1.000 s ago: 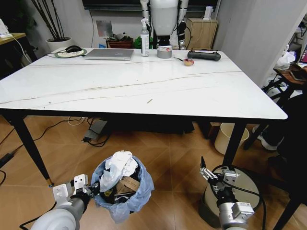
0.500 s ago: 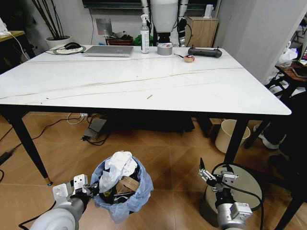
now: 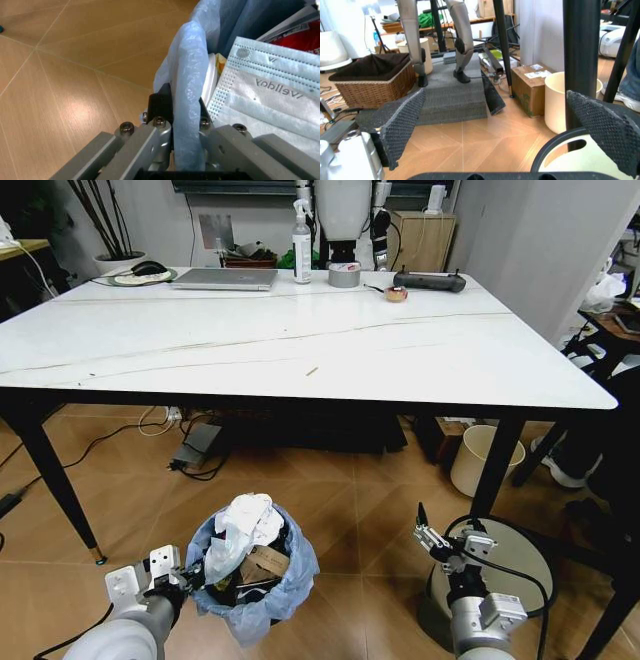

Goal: Pick up the trash bin and place the trash from the table into it.

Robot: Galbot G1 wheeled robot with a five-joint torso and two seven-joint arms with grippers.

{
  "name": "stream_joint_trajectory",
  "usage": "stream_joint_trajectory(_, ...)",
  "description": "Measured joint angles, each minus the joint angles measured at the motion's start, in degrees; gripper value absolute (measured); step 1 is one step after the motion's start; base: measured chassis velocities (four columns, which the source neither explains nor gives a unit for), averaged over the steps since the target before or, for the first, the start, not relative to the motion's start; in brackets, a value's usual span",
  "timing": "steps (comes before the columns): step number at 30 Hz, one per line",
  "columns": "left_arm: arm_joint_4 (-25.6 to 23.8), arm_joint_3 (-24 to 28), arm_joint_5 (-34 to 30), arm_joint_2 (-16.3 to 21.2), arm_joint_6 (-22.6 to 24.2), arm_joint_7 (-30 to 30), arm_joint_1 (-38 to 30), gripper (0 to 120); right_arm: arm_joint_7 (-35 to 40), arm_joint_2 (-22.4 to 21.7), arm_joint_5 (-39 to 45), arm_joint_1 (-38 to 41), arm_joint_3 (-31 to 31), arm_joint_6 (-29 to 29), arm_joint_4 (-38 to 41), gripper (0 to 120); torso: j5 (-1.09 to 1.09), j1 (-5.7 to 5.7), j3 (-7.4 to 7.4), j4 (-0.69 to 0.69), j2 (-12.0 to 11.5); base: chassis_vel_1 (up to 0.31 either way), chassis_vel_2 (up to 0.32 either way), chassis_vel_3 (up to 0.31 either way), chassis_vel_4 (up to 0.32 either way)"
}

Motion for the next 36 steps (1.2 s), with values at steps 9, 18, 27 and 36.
stream_joint_trajectory(9, 0.2, -0.3, 0.0, -0.2, 0.0, 0.8, 0.0, 0, -0.2, 0.6, -0.4, -0.5, 0.1, -0.3, 0.7, 100, 0.00, -0.52, -1.25, 0.00, -1.8, 0.000, 0.000, 0.000, 0.000)
stream_joint_trajectory(18, 0.4, -0.2, 0.0, -0.9, 0.0, 1.1, 0.2, 0, -0.4, 0.7, -1.2, -1.1, 0.3, -0.6, 1.5, 100, 0.00, -1.08, -2.85, 0.00, -3.9, 0.000, 0.000, 0.000, 0.000)
stream_joint_trajectory(27, 1.6, -0.3, -0.1, -0.4, 0.0, 1.5, -0.2, 0, -0.4, 0.4, 0.1, -0.8, 0.8, -5.2, 5.6, 100, 0.00, -1.63, -4.93, 0.00, -6.6, 0.000, 0.000, 0.000, 0.000)
stream_joint_trajectory(36, 1.9, -0.2, -0.1, -0.8, 0.0, 1.7, -0.4, 0, 0.0, -0.3, 1.6, 1.1, 2.0, -8.8, 8.7, 100, 0.00, -2.00, -6.41, 0.00, -8.4, 0.000, 0.000, 0.000, 0.000)
